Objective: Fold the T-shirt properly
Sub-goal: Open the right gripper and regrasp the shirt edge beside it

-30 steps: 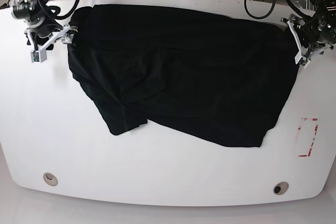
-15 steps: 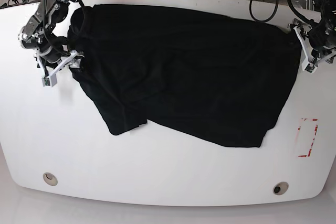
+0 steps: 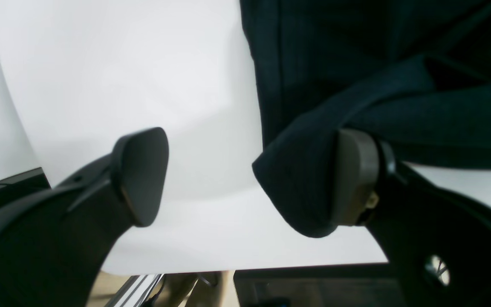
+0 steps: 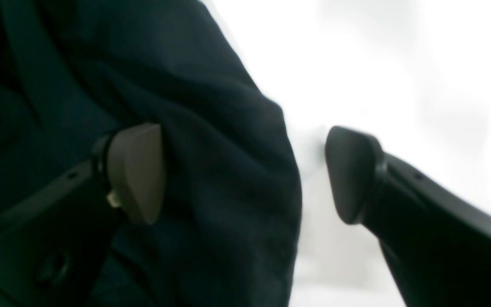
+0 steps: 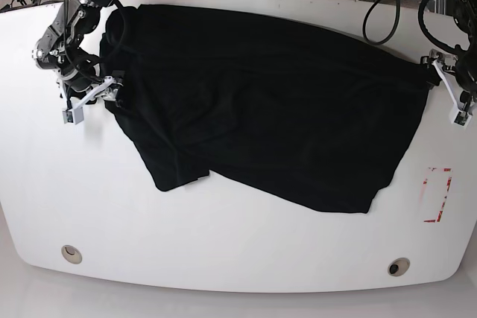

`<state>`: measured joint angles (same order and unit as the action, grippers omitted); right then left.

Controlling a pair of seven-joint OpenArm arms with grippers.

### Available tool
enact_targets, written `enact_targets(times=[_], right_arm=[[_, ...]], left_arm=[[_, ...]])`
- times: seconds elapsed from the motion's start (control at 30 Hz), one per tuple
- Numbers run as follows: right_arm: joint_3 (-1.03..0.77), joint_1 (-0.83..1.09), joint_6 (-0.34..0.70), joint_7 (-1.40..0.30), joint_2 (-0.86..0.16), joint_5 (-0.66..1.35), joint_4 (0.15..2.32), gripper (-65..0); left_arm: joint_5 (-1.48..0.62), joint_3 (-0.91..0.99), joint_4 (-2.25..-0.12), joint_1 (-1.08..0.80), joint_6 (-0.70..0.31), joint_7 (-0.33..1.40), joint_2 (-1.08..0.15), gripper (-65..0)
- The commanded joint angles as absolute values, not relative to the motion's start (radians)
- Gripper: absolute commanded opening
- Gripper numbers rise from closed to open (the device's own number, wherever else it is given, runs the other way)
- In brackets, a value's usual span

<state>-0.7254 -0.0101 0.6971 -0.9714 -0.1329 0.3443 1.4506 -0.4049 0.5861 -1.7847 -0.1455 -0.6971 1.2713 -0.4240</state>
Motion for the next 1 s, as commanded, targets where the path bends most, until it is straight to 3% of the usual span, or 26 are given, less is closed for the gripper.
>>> enact_targets(times=[0.0,0.3,0.47,0.53,0.77,0.97], right_arm=[[-0.725,-0.015,0.698,-0.993,-0.136,0.335,1.452,-10.9],[-0.707,-0.013,0.698,-1.000,-0.088,0.337,1.454,-30.6],[-0.642,0.012,0.698,-0.995,-0.081,0.337,1.454,-32.3],[-0.636,0.013,0.698,-0.993,-0.081,0.337,1.454,-35.8],[-0.634,0.015,0.698,-0.990,-0.081,0.335,1.449,-65.0],[-0.636,0.013,0.698,-0.990,-0.088,0.335,1.452,-63.7]], left_arm=[[-0.407,0.598,-1.801,-0.133,-0.698,1.285,-0.447,-13.2],[-0.470,0.599,-1.802,-0.143,-0.698,1.308,-0.414,-13.2],[-0.496,0.601,-1.816,-0.160,-0.698,1.331,-0.410,-13.2],[-0.504,0.602,-1.833,-0.162,-0.698,1.331,-0.404,-13.2],[-0.561,0.690,-1.859,-0.153,-0.698,1.330,-0.394,-13.2],[-0.593,0.760,-1.857,-0.044,-0.698,1.326,-0.394,-13.2]])
